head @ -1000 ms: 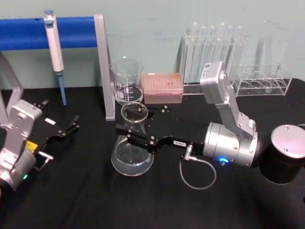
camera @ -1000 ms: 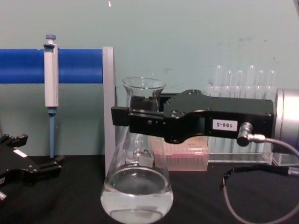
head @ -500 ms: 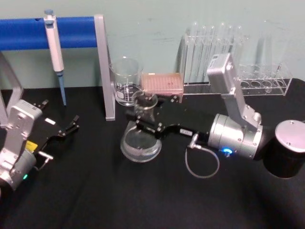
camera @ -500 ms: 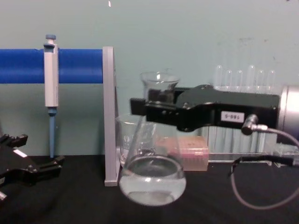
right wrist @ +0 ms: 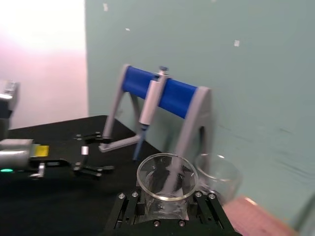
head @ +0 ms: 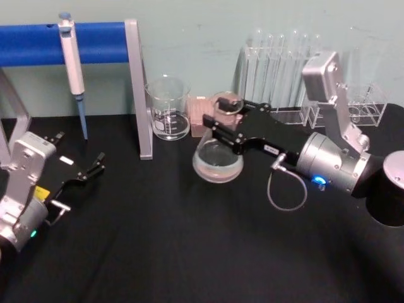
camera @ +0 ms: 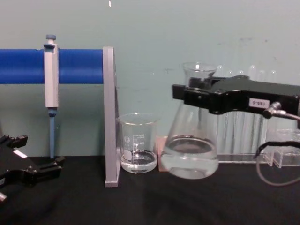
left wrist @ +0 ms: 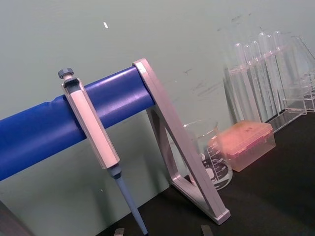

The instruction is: Grasp the erlenmeyer flask with one hand, shake it three times, then place it back.

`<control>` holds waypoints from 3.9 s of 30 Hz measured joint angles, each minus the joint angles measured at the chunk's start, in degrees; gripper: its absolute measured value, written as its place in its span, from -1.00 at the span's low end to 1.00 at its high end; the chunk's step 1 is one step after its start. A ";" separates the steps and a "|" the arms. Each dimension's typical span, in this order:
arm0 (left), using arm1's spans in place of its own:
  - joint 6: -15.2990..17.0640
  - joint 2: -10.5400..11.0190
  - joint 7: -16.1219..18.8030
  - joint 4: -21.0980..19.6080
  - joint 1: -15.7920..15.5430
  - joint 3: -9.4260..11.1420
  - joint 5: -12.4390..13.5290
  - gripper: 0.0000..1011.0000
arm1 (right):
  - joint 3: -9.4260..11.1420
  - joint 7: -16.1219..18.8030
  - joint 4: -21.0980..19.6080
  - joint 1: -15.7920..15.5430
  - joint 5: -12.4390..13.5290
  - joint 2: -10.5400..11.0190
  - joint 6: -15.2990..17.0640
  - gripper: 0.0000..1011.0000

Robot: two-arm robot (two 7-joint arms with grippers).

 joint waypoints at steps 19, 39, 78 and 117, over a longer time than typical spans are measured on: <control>0.00 0.00 0.00 0.00 0.00 0.00 0.00 0.98 | 6.20 -6.82 0.54 -2.77 -3.93 -0.88 0.67 -0.10; 0.00 0.00 0.00 0.00 0.00 0.00 0.00 0.98 | 9.60 -7.41 0.45 -4.31 -6.45 -2.22 1.63 -0.10; 0.00 0.00 0.00 0.00 0.00 0.00 0.00 0.98 | 2.70 0.69 -2.71 -3.61 -4.00 -2.44 1.46 -0.10; 0.00 0.00 0.00 0.00 0.00 0.00 0.00 0.98 | -0.35 2.30 6.66 -2.18 -4.72 -4.58 -1.89 -0.10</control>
